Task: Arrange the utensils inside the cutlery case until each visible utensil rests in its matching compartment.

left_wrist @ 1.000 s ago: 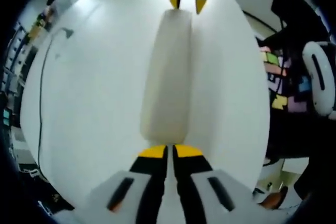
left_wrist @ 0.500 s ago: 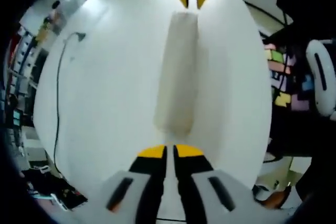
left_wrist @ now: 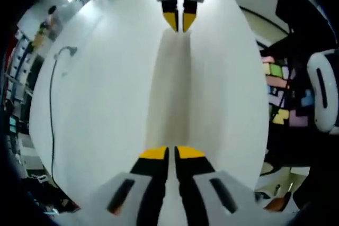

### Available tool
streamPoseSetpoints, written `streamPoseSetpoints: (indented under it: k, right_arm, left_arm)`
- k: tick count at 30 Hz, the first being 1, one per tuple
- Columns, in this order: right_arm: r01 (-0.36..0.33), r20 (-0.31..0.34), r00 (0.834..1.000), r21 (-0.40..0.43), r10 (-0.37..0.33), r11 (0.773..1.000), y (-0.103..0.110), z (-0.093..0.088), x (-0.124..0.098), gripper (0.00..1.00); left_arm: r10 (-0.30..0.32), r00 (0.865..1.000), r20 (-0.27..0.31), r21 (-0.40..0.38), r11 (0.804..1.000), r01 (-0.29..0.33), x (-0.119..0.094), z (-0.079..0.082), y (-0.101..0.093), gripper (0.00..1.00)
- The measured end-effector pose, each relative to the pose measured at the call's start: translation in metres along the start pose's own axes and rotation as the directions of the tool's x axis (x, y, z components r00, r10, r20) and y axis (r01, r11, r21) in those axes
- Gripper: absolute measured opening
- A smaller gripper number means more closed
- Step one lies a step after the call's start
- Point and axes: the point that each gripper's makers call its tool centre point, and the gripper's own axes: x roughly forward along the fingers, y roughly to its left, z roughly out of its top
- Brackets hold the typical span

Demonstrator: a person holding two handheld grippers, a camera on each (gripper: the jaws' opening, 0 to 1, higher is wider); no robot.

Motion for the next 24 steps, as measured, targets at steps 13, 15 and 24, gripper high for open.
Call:
streamPoseSetpoints:
  k: [13, 15, 24]
  right_arm:
    - [0.011, -0.025, 1.0, -0.007, -0.011, 1.0, -0.005, -0.001, 0.0, 0.04]
    - [0.013, -0.028, 1.0, 0.0, -0.013, 1.0, -0.005, -0.002, 0.0, 0.04]
    - [0.031, -0.038, 0.999, 0.018, -0.031, 0.999, -0.008, -0.003, 0.004, 0.0]
  left_arm:
    - [-0.002, 1.0, -0.032, 0.011, 1.0, 0.002, 0.01, -0.007, 0.002, 0.05]
    - [0.001, 0.999, -0.043, 0.015, 1.0, -0.001, 0.014, -0.01, 0.002, 0.05]
    - [0.011, 0.999, -0.048, 0.008, 1.0, -0.01, 0.013, -0.009, 0.005, 0.03]
